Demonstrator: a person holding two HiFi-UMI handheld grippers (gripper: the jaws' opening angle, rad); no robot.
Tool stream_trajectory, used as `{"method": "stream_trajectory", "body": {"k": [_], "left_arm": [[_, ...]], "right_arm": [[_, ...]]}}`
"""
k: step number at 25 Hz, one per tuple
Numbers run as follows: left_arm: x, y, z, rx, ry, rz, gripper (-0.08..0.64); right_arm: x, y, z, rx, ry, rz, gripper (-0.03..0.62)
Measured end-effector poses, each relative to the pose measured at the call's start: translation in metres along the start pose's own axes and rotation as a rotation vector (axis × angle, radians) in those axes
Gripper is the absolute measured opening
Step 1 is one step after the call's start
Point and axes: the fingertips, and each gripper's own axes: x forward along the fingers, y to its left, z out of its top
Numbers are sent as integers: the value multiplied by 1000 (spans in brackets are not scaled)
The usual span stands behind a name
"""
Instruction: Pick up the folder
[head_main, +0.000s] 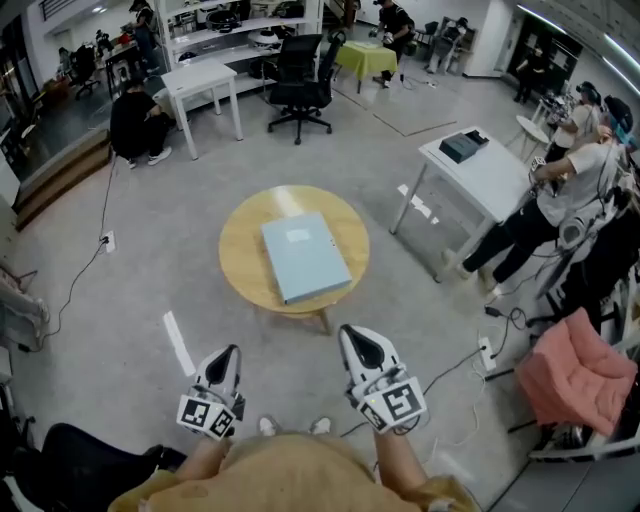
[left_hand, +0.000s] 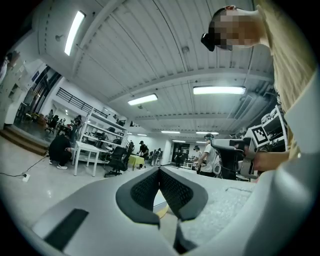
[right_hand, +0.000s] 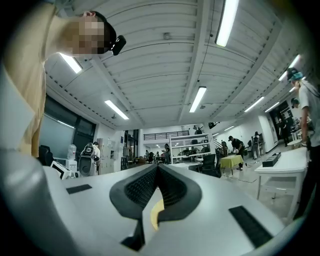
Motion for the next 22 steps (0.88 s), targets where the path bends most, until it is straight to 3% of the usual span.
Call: {"method": "stream_trajectory", "body": {"k": [3,11,22], "left_arm": [[3,-8,-4,-1,6,3,2],[15,-31,-16,4,0,32,2],[30,-48,-35,17,23,43,2]], "right_arm": [[-11,-7,-1,58,-23,8,0],[-29,-24,-12,-6,30,42,2],[-31,-47,-23,17,15,67,2]]}}
